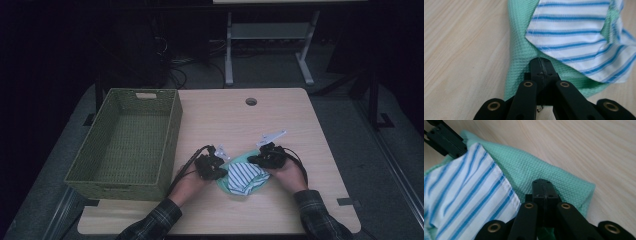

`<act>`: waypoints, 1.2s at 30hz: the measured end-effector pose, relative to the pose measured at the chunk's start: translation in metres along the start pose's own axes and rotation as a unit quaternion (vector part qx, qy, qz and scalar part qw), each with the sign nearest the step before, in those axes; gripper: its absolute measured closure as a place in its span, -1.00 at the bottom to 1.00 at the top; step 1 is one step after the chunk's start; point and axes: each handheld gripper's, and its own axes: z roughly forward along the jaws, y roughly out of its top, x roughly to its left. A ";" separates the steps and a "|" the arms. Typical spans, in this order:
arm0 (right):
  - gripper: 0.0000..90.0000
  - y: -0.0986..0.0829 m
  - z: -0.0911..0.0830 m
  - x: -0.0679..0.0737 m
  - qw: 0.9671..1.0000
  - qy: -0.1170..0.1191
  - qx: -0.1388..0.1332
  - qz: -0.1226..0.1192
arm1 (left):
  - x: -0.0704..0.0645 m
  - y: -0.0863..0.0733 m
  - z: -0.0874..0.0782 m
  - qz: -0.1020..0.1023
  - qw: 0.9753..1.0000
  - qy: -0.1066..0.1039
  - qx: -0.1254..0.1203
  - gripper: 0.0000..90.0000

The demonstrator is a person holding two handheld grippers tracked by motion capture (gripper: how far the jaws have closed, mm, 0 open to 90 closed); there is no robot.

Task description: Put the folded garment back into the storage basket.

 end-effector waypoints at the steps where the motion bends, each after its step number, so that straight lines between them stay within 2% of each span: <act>1: 1.00 0.001 -0.002 0.000 1.000 0.002 -0.004 0.001 | -0.001 0.000 -0.002 -0.004 1.000 -0.003 -0.007 0.99; 5: 1.00 0.008 -0.016 0.000 1.000 0.000 -0.025 0.000 | -0.004 0.002 -0.014 -0.012 0.999 -0.024 -0.037 0.99; 10: 1.00 0.016 -0.021 -0.004 0.999 -0.005 -0.036 -0.003 | -0.015 0.007 -0.022 -0.018 0.996 -0.050 -0.071 0.99; 13: 1.00 0.022 -0.018 -0.008 0.999 -0.004 -0.039 0.001 | -0.023 0.010 -0.020 -0.007 0.995 -0.065 -0.072 0.99; 14: 1.00 0.025 -0.016 -0.010 0.999 -0.004 -0.040 -0.004 | -0.028 0.012 -0.019 -0.009 0.994 -0.073 -0.078 0.99; 17: 1.00 0.032 -0.008 -0.013 0.999 -0.001 -0.032 -0.003 | -0.037 0.016 -0.015 0.008 0.994 -0.081 -0.075 0.99; 18: 1.00 0.035 -0.005 -0.014 0.999 0.000 -0.032 -0.006 | -0.041 0.018 -0.012 0.006 0.993 -0.085 -0.079 0.99; 21: 1.00 0.042 0.004 -0.015 1.000 0.002 -0.021 -0.010 | -0.050 0.022 -0.003 0.016 0.992 -0.096 -0.078 0.99; 25: 1.00 0.047 0.017 -0.016 1.000 0.001 -0.004 -0.022 | -0.060 0.026 0.009 0.035 0.992 -0.105 -0.063 0.99; 29: 1.00 0.047 0.024 -0.017 1.000 0.001 0.009 -0.020 | -0.062 0.025 0.019 0.035 0.993 -0.108 -0.045 0.99; 31: 1.00 0.044 0.026 -0.019 1.000 -0.003 0.016 -0.020 | -0.061 0.023 0.021 0.038 0.993 -0.103 -0.036 0.99; 36: 1.00 0.032 0.020 -0.028 1.000 -0.009 0.018 -0.009 | -0.055 0.020 0.019 0.031 0.995 -0.094 -0.031 0.99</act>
